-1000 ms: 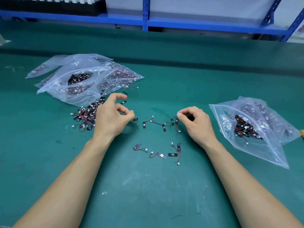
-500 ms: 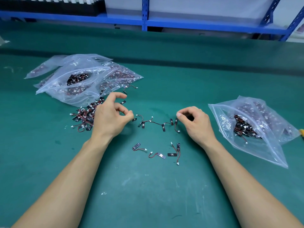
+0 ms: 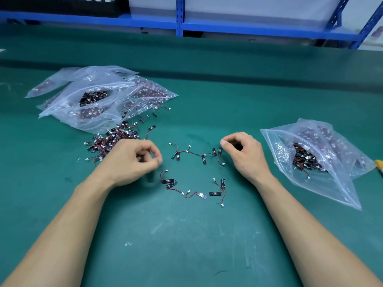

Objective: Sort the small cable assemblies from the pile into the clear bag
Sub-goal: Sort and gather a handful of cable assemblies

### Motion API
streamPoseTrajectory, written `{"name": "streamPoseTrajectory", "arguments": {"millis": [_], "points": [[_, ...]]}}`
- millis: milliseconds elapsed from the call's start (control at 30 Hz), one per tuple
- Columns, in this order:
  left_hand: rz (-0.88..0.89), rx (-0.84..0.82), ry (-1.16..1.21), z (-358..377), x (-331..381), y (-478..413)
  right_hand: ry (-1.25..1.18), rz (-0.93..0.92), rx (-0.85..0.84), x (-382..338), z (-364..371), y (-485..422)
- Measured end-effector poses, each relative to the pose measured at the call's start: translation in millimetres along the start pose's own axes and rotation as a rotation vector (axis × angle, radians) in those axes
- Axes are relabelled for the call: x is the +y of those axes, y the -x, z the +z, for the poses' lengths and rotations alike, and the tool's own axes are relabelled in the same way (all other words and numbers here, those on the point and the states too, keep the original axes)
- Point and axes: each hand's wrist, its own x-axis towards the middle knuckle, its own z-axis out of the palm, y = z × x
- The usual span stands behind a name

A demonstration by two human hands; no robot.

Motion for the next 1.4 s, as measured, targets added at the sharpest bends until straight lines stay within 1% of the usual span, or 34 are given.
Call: {"name": "streamPoseTrajectory", "arguments": {"millis": [67, 100, 267, 400, 467, 533, 600, 667, 767, 1067, 1167, 1300, 1400], "points": [[-0.001, 0.126, -0.028, -1, -2, -3, -0.002, 0.002, -0.001, 1, 0, 0], [0.0, 0.163, -0.064, 0, -3, -5, -0.001, 0.003, -0.002, 1, 0, 0], [-0.024, 0.185, -0.232, 8, -5, -10, -0.001, -0.001, 0.003, 1, 1, -1], [-0.098, 0.293, -0.432, 6, -9, -16, 0.007, -0.005, 0.002, 1, 0, 0], [-0.086, 0.329, -0.452, 6, -10, -18, 0.01, -0.006, 0.001, 1, 0, 0], [0.019, 0.298, -0.386, 12, -5, -17, 0.011, -0.005, -0.001, 0, 0, 0], [0.126, 0.202, -0.285, 20, 1, -16, 0.012, -0.007, -0.002, 0, 0, 0], [0.17, 0.113, -0.229, 26, 4, -16, 0.015, -0.007, -0.001, 0, -1, 1], [0.176, 0.073, -0.264, 29, 2, -18, 0.017, -0.005, -0.005, 0, 0, 0], [0.112, 0.147, -0.273, 24, -7, -17, 0.023, 0.002, -0.001, -2, -1, 1], [0.134, 0.166, -0.248, 25, -5, -18, 0.028, 0.001, -0.014, -4, -2, 2], [0.204, 0.101, -0.215, 29, 0, -19, 0.108, -0.059, -0.087, -7, -3, 5], [0.208, 0.05, -0.229, 31, -1, -20, 0.175, -0.11, -0.123, -8, -2, 6]]}}
